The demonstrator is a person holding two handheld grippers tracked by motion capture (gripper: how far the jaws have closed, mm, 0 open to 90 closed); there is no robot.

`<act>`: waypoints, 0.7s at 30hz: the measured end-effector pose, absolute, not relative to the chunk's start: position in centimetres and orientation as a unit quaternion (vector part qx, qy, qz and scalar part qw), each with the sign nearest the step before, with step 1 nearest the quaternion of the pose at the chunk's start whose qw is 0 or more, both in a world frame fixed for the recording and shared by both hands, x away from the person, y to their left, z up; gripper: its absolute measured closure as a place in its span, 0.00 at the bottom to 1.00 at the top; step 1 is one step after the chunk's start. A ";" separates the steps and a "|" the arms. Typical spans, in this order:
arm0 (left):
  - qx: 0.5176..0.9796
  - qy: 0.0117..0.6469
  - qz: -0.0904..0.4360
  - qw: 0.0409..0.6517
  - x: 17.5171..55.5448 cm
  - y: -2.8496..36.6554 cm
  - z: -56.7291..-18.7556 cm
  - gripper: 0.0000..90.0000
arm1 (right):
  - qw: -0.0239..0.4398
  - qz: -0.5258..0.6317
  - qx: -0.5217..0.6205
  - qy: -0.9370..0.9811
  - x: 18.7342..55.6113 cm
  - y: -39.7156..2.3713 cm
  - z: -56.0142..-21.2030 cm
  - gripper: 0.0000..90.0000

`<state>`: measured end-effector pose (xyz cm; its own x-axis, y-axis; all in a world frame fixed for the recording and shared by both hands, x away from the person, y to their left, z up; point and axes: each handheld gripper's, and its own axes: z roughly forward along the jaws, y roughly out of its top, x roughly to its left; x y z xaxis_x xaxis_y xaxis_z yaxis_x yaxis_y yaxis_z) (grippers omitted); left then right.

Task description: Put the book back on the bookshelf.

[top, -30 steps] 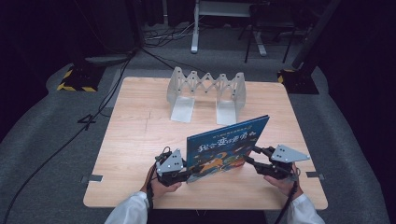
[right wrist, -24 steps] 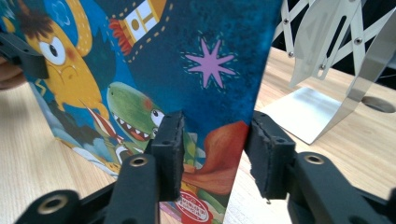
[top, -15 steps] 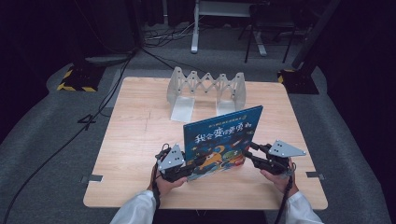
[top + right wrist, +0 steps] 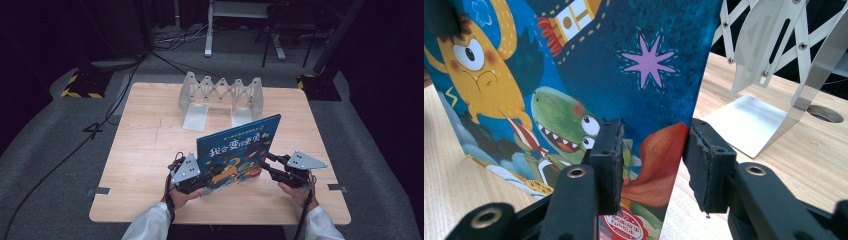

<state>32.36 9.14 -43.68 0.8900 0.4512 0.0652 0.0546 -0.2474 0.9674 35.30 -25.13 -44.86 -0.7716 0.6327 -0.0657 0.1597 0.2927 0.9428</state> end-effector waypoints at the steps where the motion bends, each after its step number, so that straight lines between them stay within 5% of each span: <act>1: 0.773 0.163 0.164 0.591 32.4 9.0 -43.9 0.83 | 0.224 0.535 0.253 0.774 35.2 -25.2 -44.9 0.68; 8: 0.769 0.157 0.148 0.602 32.5 8.9 -44.0 0.89 | 0.240 0.531 0.257 0.771 34.7 -25.7 -45.4 0.72; 13: 0.771 0.165 0.173 0.591 32.7 8.3 -43.8 0.92 | 0.261 0.503 0.279 0.775 34.5 -27.0 -46.7 0.54; 21: 0.762 0.198 0.207 0.581 33.1 9.2 -43.5 0.92 | 0.171 0.448 0.366 0.797 37.2 -28.7 -48.6 0.25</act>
<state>33.11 9.23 -43.50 0.8355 0.5427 0.0862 0.0607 -0.2470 0.9671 37.23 -28.71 -48.57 -0.6728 0.7377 0.0557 0.4307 0.3293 0.8403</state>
